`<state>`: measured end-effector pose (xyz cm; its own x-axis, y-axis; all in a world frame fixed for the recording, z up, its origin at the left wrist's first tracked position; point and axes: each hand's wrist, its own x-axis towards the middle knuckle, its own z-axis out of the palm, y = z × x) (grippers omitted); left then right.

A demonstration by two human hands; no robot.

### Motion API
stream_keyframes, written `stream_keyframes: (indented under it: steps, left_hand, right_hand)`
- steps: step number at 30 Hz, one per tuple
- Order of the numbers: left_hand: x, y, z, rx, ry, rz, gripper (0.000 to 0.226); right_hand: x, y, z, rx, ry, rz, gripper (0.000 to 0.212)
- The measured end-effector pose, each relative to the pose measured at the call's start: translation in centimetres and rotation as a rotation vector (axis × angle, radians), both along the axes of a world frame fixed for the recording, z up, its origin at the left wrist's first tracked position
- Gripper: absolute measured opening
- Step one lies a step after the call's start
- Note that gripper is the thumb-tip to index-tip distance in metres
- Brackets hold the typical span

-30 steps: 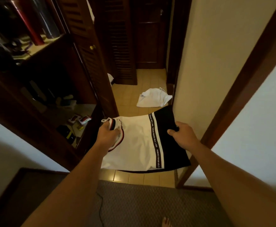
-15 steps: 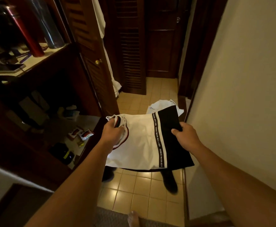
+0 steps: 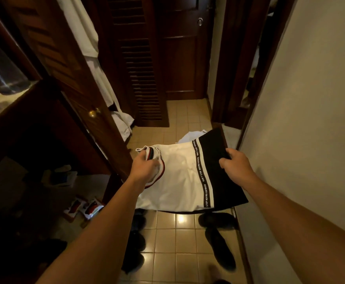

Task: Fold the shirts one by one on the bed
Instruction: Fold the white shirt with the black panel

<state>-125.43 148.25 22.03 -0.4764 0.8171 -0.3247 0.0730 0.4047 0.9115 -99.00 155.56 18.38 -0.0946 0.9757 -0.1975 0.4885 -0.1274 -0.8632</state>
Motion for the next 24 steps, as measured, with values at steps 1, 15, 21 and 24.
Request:
stream_keyframes:
  steps: [1,15,21,24]
  left_hand:
    - [-0.1,1.3,-0.2,-0.003,-0.005,0.0,0.035]
    - [-0.7,17.3,-3.0,-0.039,0.016,0.033,0.048]
    - [-3.3,24.3,-4.2,-0.064,-0.045,0.095,0.041]
    - [-5.4,28.8,-4.9,-0.049,-0.031,0.112,0.039]
  right_hand:
    - [-0.1,1.0,-0.2,-0.001,-0.004,0.003,0.026]
    - [0.1,18.8,-1.9,-0.014,-0.051,0.098,0.037]
    - [-2.3,27.0,-2.5,-0.048,-0.105,0.169,0.044]
    - [-4.5,32.1,-2.8,-0.062,-0.104,0.175,0.046]
